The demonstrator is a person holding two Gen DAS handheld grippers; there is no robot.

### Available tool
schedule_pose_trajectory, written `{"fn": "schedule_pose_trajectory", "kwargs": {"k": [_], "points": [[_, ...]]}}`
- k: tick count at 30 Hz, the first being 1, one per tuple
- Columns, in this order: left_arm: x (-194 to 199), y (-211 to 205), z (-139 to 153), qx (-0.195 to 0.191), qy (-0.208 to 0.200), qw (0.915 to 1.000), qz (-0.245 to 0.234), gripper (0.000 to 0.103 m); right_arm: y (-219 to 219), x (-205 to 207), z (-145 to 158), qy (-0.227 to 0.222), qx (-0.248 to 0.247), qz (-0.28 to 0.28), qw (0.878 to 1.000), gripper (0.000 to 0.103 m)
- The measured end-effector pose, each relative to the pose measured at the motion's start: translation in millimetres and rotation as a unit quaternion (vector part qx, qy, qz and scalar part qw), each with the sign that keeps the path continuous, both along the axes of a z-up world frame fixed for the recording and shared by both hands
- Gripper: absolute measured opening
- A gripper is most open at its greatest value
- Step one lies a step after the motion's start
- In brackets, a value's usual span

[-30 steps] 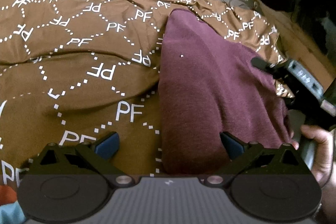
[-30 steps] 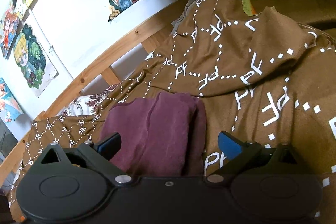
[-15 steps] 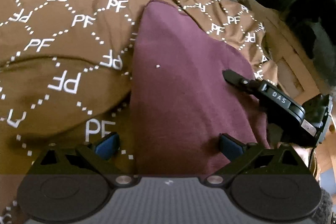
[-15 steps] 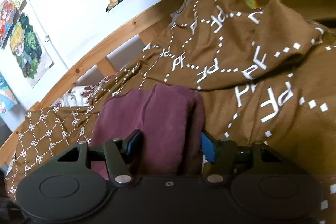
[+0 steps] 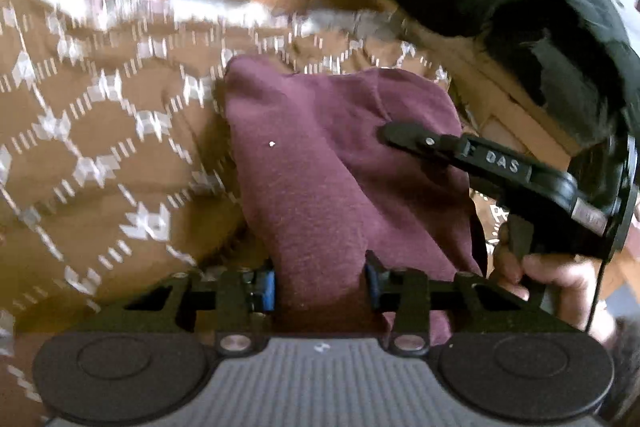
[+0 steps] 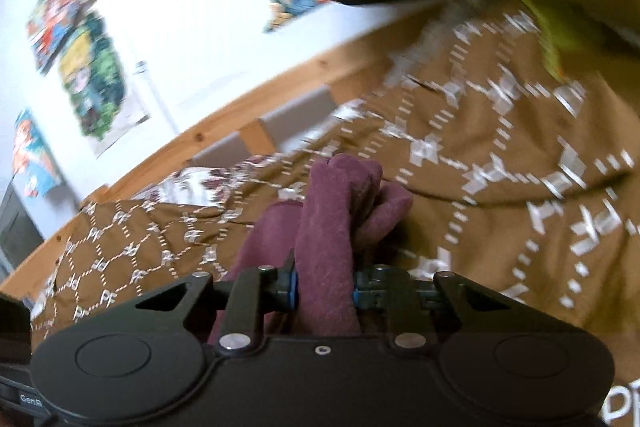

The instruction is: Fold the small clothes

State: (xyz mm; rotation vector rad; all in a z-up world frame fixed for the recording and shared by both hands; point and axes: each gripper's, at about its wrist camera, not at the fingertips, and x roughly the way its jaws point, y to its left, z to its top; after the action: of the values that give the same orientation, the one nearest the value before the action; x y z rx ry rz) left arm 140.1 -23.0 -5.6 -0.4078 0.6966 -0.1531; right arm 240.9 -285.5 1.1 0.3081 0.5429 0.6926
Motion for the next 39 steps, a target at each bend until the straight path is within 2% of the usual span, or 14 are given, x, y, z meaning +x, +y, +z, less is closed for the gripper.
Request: {"fn": "schedule_pose_trajectory", "kwargs": {"k": [5,8,11,14,17,20,22,24,26,28,32,34,37,39], "points": [[-10,26,15,0.035,-0.044,0.9972,0.05,0.043,42,4,26,-0.049,-0.007,0.034,0.998,0.023],[-9,50,18,0.053,-0.051,0.993,0.092,0.044,73,22,33,-0.046,0.002,0.054,0.997,0.023],[-7,68,16,0.07,-0.043,0.989,0.123,0.044,110,41,29,-0.036,0.001,0.073,0.997,0.023],[-6,84,4,0.048,-0.016,0.989,0.139,0.044,140,53,16,-0.023,-0.017,0.086,0.996,0.023],[-10,90,-6,0.03,0.001,0.9887,0.147,0.047,154,59,1,-0.004,-0.038,0.082,0.996,0.024],[-10,89,-4,0.038,0.004,0.9883,0.148,0.054,153,61,-10,0.011,-0.045,0.064,0.997,0.028],[-8,88,-2,0.04,0.008,0.9876,0.152,0.056,144,61,-15,0.022,-0.043,0.051,0.998,0.037],[-8,88,-3,0.036,0.013,0.9863,0.161,0.061,138,59,-16,0.026,-0.046,0.042,0.998,0.041],[-5,88,-3,0.032,0.02,0.9845,0.171,0.074,129,54,-15,0.025,-0.053,0.034,0.998,0.051],[-10,86,-1,0.033,0.022,0.9822,0.183,0.086,117,45,-13,0.02,-0.055,0.029,0.998,0.067],[-22,77,13,0.059,0.02,0.9787,0.196,0.1,93,15,-3,-0.001,-0.059,0.026,0.998,0.083],[-30,69,22,0.081,0.016,0.9759,0.202,0.102,81,-3,5,-0.018,-0.06,0.025,0.998,0.093],[-49,57,35,0.111,0.003,0.9709,0.212,0.102,65,-29,18,-0.042,-0.057,0.019,0.997,0.101],[-60,49,42,0.126,-0.002,0.9689,0.213,0.102,53,-48,27,-0.059,-0.051,0.016,0.997,0.102]]}}
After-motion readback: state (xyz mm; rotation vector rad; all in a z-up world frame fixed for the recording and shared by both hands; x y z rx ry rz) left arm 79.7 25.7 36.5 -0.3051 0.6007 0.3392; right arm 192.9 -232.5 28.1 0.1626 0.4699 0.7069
